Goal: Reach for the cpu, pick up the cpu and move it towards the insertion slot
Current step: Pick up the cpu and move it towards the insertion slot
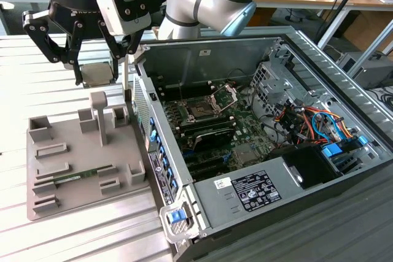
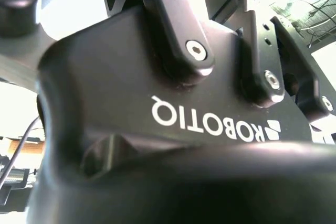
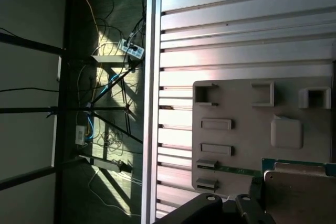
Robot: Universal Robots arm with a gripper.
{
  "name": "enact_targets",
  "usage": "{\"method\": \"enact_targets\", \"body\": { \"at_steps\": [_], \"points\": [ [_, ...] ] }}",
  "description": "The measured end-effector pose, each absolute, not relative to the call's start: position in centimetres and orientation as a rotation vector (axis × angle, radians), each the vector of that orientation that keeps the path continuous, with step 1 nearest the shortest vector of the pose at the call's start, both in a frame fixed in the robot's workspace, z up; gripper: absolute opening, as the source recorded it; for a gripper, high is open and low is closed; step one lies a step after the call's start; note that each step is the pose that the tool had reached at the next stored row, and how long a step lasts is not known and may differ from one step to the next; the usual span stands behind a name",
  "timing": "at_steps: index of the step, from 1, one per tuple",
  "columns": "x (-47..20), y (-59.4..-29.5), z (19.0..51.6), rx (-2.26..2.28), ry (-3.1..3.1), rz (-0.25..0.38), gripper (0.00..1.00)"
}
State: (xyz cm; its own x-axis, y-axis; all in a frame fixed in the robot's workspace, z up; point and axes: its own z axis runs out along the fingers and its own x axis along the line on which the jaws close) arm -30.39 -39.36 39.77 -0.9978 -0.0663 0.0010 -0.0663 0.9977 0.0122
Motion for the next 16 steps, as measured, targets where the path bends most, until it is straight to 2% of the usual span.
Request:
{"method": "enact_targets", "body": {
  "at_steps": [16],
  "points": [
    [-29.0, -39.4, 39.8, 0.104, -3.138, -0.019, 0.55]
  ]
}}
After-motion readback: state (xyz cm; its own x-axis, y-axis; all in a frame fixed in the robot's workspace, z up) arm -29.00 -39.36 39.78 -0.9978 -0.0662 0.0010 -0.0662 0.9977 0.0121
